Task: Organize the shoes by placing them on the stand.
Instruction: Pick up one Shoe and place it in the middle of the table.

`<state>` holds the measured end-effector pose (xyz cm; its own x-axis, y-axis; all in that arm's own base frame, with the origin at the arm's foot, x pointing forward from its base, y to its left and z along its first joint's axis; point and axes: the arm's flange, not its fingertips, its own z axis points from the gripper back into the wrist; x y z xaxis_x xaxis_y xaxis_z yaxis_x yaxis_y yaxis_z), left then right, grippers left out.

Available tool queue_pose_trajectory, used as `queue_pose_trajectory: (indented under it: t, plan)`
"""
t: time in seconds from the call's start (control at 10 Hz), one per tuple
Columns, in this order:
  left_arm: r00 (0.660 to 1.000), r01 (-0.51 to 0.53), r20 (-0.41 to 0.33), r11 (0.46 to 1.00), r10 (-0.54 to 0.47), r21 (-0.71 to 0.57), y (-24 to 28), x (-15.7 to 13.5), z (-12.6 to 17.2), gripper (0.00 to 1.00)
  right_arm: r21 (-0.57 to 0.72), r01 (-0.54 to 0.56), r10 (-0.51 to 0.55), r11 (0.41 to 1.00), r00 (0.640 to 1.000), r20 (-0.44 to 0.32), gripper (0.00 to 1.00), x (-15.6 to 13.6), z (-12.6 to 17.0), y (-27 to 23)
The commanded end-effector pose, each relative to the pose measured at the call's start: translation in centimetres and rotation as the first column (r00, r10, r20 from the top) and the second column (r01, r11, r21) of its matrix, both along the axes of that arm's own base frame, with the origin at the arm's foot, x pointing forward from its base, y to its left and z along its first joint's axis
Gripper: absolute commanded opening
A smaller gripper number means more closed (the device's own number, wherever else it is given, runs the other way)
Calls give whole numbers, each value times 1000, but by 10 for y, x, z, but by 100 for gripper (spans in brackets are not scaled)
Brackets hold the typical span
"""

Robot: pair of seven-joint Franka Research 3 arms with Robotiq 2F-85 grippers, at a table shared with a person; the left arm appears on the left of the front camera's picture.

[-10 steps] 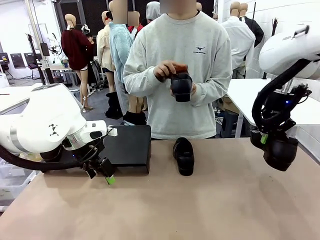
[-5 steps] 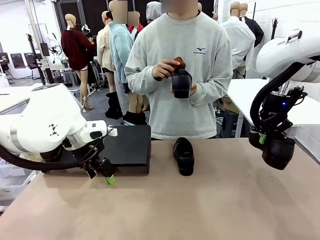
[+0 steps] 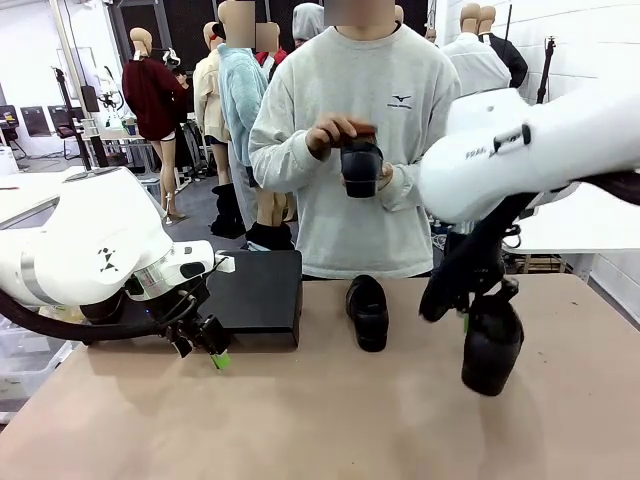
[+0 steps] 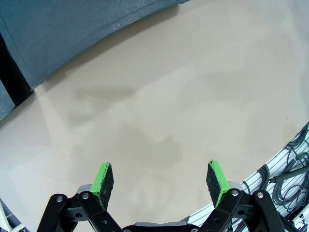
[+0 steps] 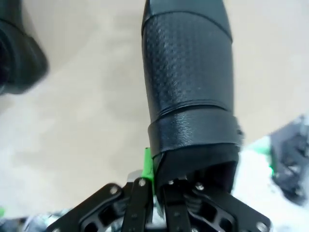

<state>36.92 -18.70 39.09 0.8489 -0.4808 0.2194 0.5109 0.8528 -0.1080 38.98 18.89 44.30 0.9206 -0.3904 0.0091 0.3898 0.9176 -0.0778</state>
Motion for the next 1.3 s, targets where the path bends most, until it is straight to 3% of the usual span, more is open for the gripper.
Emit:
queue_pose_trajectory:
  t: [0.0, 0.3, 0.5, 1.0, 1.2]
  plan:
    - [1000, 0, -4, 1000, 0, 8, 1, -2, 1, 100, 6, -6, 6, 1000, 1000, 29, 0, -17, -7, 15]
    - [1000, 0, -4, 1000, 0, 8, 1, -2, 1, 100, -6, -249, 248, 969, 968, -43, 0, -22, -33, 58]
    - [1000, 0, -4, 1000, 0, 8, 1, -2, 1, 100, 1, -312, 309, 950, 943, -119, 0, -21, -53, 82]
    - [1000, 0, -4, 1000, 0, 8, 1, -2, 1, 100, 25, -496, 496, 868, 864, -87, 0, -32, -67, 108]
    - [1000, 0, -4, 1000, 0, 8, 1, -2, 1, 100, 34, -500, 501, 865, 860, -100, 4, -30, -70, 109]
